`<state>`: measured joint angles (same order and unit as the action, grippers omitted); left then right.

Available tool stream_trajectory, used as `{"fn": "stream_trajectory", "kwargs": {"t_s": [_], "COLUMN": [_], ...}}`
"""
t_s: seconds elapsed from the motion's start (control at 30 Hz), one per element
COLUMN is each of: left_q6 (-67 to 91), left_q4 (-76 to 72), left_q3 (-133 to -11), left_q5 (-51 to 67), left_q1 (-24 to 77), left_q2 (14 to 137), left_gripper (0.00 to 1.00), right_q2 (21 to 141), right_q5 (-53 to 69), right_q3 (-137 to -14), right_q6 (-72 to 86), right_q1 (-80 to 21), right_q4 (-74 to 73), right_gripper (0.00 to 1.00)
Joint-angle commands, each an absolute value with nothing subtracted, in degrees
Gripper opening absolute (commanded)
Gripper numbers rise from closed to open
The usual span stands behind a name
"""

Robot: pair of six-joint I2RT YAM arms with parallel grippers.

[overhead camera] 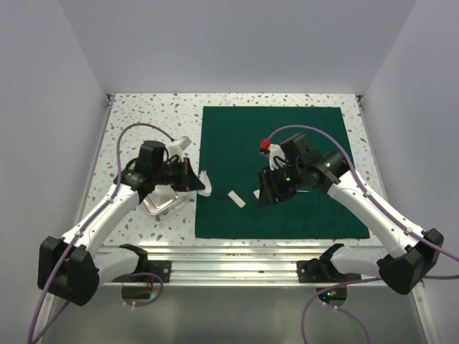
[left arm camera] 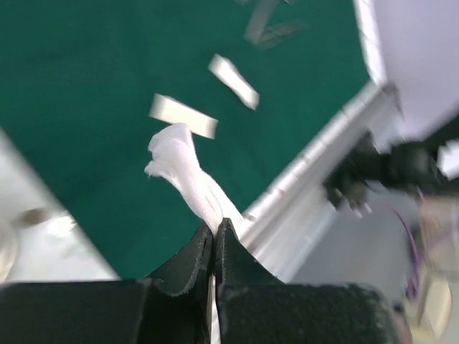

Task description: Prepare the surgical pack

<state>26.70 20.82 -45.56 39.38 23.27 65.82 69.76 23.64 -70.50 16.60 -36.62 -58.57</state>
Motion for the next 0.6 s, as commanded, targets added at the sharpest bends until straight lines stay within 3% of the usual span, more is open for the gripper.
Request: {"fn": "stream_trajectory", "kwargs": {"t_s": [0.0,0.2,0.57], "left_q6": [20.9,20.0,20.4], "left_q4": [30.4,28.0,17.8], "left_q3": [-49.2,-49.4,-52.6], "left_q5": [26.6,24.3,26.5], "left_q1": [13.4,-1.3,-11.1], "left_q2": [62.9,67.3,83.2], "left_gripper": [0.0,0.0,0.0], "right_q2": [69.1,68.0,66.0], "right_q5": [23.8,24.9,23.8], "right_q3": [-71.6,-70.4,-69.8], "right_q6": [18.9,19.2,19.6], "right_q1": [-36.4,-36.5,-36.4], "right_q4": [-58.7,-59.0,-61.1], "right_gripper": [0.48,0.49,0.5]}}
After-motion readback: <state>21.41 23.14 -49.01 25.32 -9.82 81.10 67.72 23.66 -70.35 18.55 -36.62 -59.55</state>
